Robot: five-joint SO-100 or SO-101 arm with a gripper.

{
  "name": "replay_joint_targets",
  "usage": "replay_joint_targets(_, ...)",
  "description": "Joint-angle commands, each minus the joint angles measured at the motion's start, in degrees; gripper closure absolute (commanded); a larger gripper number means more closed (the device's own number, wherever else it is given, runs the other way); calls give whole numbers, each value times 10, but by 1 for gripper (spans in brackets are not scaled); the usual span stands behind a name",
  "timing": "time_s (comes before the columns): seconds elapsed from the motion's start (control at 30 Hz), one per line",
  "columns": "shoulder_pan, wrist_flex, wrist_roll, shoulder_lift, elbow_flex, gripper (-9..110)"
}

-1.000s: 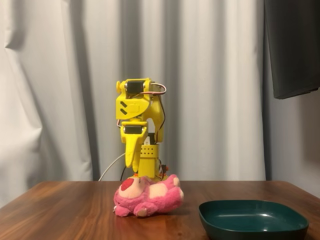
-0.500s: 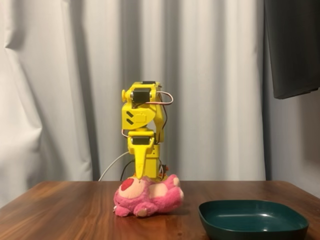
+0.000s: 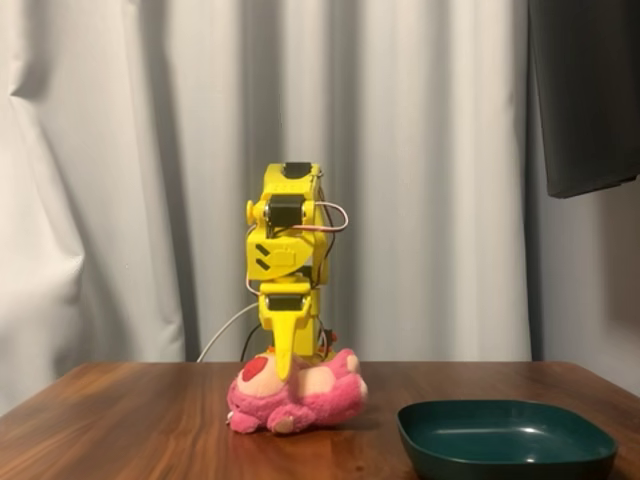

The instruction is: Grasp a strawberry bear and put it in the bin.

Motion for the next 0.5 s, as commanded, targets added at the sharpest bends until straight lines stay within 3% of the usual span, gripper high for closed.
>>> replay_joint_targets(0.0, -1, -32, -3, -1, -2, 46)
replay_joint_targets(0.47, 31, -90, 4, -10, 6, 45)
